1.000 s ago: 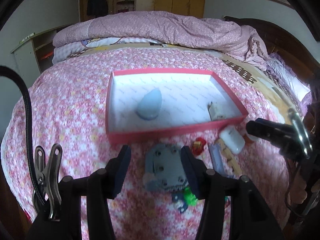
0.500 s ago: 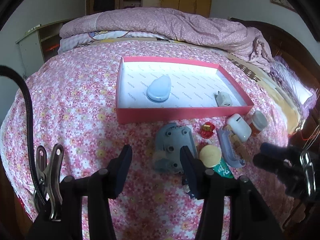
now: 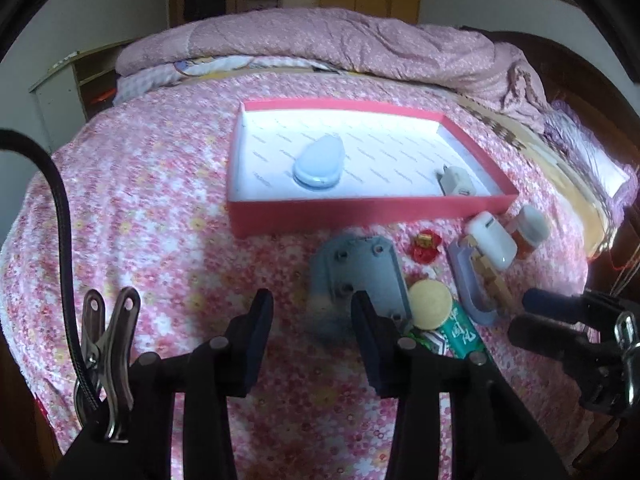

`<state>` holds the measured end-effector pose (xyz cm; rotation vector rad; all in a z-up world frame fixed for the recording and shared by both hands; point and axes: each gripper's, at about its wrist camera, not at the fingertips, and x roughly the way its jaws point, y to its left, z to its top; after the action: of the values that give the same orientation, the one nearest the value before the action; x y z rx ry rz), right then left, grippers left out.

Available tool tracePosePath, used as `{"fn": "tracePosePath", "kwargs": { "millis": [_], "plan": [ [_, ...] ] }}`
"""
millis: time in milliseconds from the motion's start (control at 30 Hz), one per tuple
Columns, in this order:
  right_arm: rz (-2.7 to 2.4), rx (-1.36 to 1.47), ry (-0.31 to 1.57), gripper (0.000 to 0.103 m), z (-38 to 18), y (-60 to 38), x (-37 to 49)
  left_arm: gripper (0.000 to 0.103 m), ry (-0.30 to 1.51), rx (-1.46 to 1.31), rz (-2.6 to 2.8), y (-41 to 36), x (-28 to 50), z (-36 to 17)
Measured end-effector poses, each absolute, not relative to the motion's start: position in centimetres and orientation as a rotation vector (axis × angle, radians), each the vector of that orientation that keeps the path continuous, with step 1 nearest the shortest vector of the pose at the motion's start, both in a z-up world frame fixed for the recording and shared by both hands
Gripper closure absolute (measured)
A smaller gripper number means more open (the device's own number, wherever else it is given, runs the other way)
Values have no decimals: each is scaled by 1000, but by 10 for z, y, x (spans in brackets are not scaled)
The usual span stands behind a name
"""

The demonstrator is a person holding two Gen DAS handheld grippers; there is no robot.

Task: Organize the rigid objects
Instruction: 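Move the left gripper to the grey bracket and grasp its curved arm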

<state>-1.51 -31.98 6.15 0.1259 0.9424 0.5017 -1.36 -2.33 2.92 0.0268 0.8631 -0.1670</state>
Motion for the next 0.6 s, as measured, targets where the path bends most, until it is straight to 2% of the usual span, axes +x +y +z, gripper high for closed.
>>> {"fn": "tracePosePath", "kwargs": {
  "millis": [100,167,233,600],
  "plan": [
    [508,125,942,54,61,-319,-15,63,869,17,-177,-26,-12,23],
    [511,124,942,54,60,-318,-16,77,864,10,-202,-26,-13,25],
    [513,125,942,54,60,-317,-15,81,843,20,-195,-26,-16,28],
    [540,106,931,54,63,-309,-17,81,780,18,-127,-7,-31,43]
  ]
}}
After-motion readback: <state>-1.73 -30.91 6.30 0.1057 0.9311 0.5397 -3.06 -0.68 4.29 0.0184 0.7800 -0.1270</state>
